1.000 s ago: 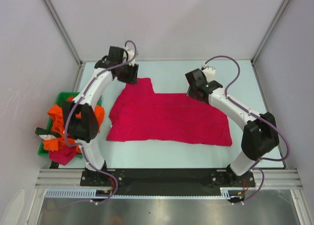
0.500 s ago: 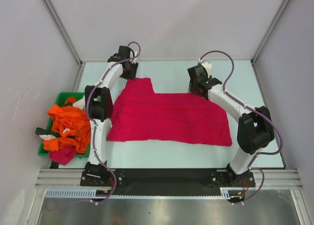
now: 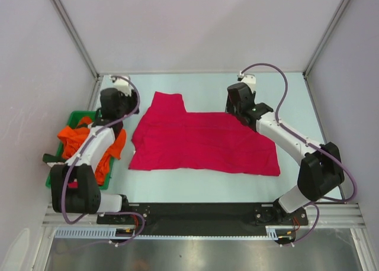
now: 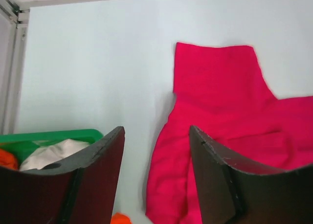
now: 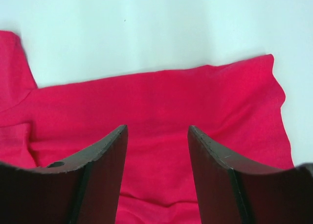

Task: Fold and stack the t-shirts
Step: Fold the flattened tshirt in 1/3 of the way

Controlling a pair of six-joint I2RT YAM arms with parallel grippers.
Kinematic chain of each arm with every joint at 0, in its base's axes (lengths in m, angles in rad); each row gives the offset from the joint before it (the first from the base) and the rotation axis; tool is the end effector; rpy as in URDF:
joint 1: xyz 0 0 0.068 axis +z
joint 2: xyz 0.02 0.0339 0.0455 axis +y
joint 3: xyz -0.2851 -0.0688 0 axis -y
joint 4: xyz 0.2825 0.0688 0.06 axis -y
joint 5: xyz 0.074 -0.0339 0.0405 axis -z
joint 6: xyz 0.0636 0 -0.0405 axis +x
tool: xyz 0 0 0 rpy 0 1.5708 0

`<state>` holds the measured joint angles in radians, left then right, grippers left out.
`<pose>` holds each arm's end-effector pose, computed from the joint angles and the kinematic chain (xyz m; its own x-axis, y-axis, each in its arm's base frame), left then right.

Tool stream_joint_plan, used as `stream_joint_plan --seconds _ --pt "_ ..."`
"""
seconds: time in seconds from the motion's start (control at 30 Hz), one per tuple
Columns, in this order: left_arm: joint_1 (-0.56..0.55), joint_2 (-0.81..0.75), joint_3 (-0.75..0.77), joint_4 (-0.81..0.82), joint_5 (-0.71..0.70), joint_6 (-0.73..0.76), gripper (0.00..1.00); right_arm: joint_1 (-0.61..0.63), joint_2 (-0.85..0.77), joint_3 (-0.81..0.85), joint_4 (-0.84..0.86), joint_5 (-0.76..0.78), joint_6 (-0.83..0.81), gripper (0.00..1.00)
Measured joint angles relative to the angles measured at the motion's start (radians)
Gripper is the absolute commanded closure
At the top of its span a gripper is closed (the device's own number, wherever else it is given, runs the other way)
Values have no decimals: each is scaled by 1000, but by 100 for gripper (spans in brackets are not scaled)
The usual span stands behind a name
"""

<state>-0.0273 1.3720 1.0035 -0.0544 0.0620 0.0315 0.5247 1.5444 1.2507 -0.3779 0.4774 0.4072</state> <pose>0.3740 -0.0142 0.2908 -0.4074 0.0426 -0.9122 0.0966 0.9953 0.0033 0.3629 0.1763 0.2930 -0.5474 0.0896 -0.8320 0.0906 0.9948 0.0475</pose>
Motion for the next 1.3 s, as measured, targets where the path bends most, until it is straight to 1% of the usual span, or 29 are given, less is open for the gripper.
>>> stream_joint_plan --seconds 0.03,0.1,0.13,0.17,0.2,0.27,0.33,0.37,0.43,0.47,0.53,0.6,0.8,0.97,1.1,1.17,1.3 --pt "-3 -8 -70 78 -9 11 38 10 0 0 -2 12 3 42" --pt "-7 17 -193 179 -26 26 36 40 -3 -2 -15 42 7 42" --pt "-6 34 -254 213 -33 31 35 53 -5 -3 -19 52 7 42" --pt "-5 37 -321 253 -33 32 29 72 -11 -4 -27 67 7 42" --pt "-5 31 -380 282 -33 33 28 95 -20 -4 -38 85 8 41" --pt "-5 5 -477 362 -30 35 27 127 -43 -4 -60 117 11 41" --pt "-8 -21 -540 464 -30 33 25 154 -68 -4 -78 141 17 41" --pt "-8 -32 -569 530 -30 34 18 165 -82 -4 -84 152 21 41" --pt "-10 -47 -652 712 -32 35 16 178 -107 -6 -92 175 28 41" --pt "-10 -56 -705 798 -32 34 1 182 -117 -7 -97 188 29 41" --pt "-10 -57 -805 947 -27 39 0 188 -132 -7 -116 212 33 41" --pt "-10 -45 -863 1041 -22 40 0 192 -134 -7 -128 223 34 40" --pt "-10 -37 -871 1164 -25 40 0 204 -134 -5 -171 259 36 39" --pt "-10 -37 -871 1199 -25 40 0 204 -135 -5 -156 275 13 38" --pt "-10 -37 -871 1199 -25 40 0 193 -137 -5 -87 280 -39 37" --pt "-10 -37 -871 1199 -25 40 0 179 -145 -18 -20 279 -71 37" --pt "-10 -37 -871 1200 -25 40 1 122 -187 -111 124 256 -95 37"
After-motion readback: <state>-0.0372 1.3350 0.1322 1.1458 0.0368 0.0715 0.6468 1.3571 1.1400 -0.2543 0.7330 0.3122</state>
